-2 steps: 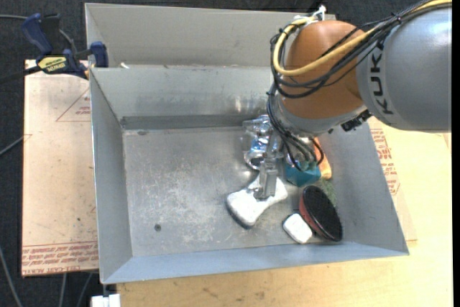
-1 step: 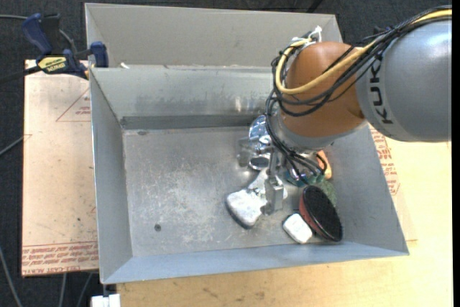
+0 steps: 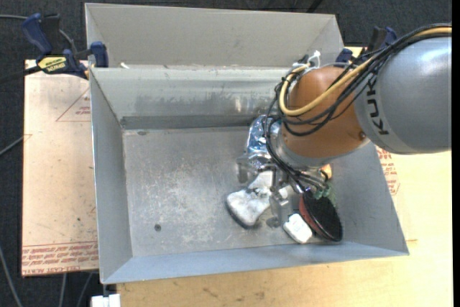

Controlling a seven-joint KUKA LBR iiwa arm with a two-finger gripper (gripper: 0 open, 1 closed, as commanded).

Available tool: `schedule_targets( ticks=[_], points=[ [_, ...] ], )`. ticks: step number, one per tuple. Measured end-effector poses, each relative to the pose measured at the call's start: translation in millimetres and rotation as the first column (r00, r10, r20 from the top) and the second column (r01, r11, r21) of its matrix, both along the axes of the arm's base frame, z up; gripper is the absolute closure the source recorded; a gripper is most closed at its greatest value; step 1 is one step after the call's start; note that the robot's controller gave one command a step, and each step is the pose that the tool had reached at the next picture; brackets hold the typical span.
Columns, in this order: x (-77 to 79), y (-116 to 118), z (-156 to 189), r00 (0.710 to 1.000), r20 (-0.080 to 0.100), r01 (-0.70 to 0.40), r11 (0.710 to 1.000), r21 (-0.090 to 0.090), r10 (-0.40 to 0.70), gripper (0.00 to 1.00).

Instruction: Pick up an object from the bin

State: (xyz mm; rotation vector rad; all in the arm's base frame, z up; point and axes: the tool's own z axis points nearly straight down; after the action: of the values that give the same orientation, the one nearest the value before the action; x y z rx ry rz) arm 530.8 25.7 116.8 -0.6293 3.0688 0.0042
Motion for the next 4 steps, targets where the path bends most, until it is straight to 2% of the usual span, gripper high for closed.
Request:
schedule_targets(
  ticks=[1, 2, 3, 4],
  points=[
    [15.6, 5.4, -47.1, 0.997, -0.007, -0.079, 0.997, -0.002, 0.079, 1.0],
    [15.6, 5.4, -47.1, 0.997, -0.007, -0.079, 0.997, -0.002, 0.079, 1.0],
    [24.0, 8.7, 41.9, 0.991, -0.004, -0.132, 0.991, -0.001, 0.132, 1.0],
    [23.9, 8.7, 41.9, 0.991, -0.004, -0.132, 0.991, 0.0, 0.132, 1.0]
  ],
)
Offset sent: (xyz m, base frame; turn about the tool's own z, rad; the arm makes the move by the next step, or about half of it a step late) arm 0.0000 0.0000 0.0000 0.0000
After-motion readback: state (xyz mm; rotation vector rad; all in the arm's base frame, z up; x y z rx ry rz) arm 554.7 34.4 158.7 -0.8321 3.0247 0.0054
